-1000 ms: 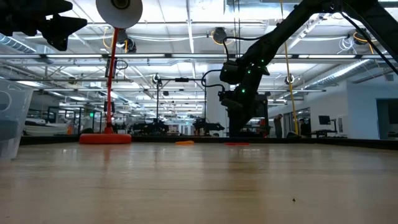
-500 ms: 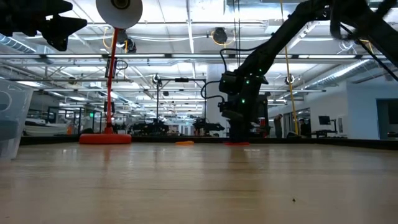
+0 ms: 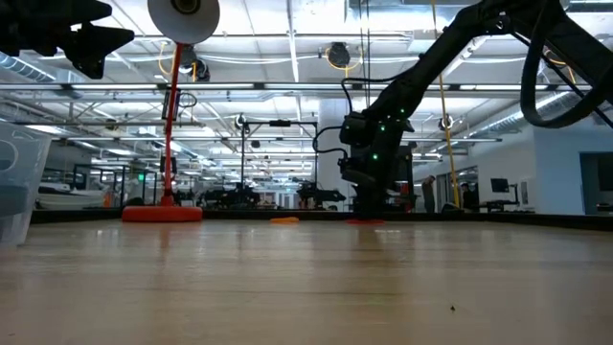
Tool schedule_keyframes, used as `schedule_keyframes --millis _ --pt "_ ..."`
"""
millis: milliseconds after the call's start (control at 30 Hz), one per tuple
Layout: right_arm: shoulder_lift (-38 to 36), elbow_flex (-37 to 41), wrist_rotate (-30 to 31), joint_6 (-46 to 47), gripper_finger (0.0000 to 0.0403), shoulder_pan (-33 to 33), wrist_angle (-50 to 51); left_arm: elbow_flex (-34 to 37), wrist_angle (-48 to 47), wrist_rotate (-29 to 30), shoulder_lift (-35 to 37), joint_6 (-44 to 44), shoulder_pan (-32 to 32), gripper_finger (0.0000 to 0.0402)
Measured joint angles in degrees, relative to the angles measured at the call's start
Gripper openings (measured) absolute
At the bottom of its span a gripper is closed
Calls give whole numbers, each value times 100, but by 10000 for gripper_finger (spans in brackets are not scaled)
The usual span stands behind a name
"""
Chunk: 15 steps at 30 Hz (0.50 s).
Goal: Pick and place rubber bands into bin
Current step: Put the red rubber band into the transparent bin
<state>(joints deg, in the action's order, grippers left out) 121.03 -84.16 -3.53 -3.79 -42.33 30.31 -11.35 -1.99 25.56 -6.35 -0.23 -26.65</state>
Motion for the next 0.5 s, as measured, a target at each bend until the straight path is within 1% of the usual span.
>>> schedule_keyframes --millis 100,167,500 --pt "5 4 30 -91 22 -4 -30 0 -1 0 0 2 0 225" --pt "7 7 29 -186 6 -4 -49 2 -1 -1 0 2 0 225" --pt "-86 18 42 -170 2 4 -106 0 -1 0 -1 165 0 225"
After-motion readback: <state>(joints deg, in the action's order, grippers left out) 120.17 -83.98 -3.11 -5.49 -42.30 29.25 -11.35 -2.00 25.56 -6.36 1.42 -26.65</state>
